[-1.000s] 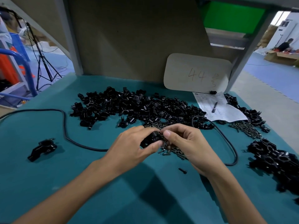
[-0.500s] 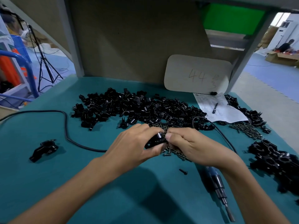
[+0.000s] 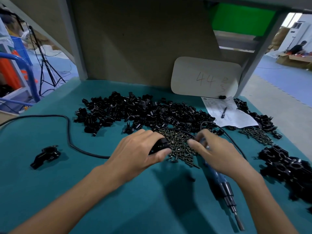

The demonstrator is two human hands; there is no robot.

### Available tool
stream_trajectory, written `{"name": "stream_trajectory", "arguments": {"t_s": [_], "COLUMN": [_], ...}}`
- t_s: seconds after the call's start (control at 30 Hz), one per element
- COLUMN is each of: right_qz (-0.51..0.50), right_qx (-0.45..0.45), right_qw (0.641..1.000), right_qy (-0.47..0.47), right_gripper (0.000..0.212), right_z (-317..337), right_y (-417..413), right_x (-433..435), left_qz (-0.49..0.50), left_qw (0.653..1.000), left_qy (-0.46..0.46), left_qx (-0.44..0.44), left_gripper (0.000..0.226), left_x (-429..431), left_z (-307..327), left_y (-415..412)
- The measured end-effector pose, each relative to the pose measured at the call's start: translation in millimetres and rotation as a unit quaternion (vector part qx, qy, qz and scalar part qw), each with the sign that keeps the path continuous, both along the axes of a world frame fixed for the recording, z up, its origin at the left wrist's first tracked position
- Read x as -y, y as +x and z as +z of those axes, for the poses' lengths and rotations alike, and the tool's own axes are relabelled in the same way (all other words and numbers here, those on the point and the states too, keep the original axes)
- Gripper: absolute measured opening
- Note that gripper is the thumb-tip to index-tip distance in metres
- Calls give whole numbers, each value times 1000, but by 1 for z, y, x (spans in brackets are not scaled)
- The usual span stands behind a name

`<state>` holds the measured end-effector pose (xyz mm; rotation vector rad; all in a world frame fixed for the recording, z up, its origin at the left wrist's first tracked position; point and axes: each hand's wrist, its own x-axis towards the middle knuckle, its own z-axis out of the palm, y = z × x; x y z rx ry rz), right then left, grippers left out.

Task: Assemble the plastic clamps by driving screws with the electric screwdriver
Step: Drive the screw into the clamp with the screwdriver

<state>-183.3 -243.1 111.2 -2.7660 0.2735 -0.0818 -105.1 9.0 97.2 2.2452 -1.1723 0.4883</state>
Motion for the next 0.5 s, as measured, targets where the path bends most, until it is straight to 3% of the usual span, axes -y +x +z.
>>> {"name": "stream_trajectory", "arguments": {"t_s": [0.07,0.1,0.2,0.27,0.33,0.4,0.43,0.5], "right_qz": [-113,-138,-178,-189,-188,-207,-222,-201], "right_qx": [-63,-106,-152,-139,-83,15,67,164], "right_qw": [986,979,971,972,969,911,856,731], "right_qy": [-105,-110,-45,2,140,355,462,631], "right_gripper": [66,73,72,52,33,16,11,24], "right_z": [-28,-43,-73,-77,-75,-59,-46,-19], "right_y": [-9,-13,-24,-31,-37,-41,-42,-38], "right_x": [17,24,37,43,43,37,32,19], "left_qz": [7,11,10,4,3,3,0,-2], "left_qw": [1000,1000,1000,1000,999,999,998,998], "left_qy": [5,7,9,4,-7,-12,-12,-11], "left_qx": [9,14,16,19,37,52,55,60], "left_gripper": [55,55,56,52,46,43,42,41], "left_x": [-2,-2,1,3,3,3,4,6], "left_z": [-2,-2,-1,0,0,2,2,4], "left_y": [0,0,0,0,0,-1,-1,-3]}}
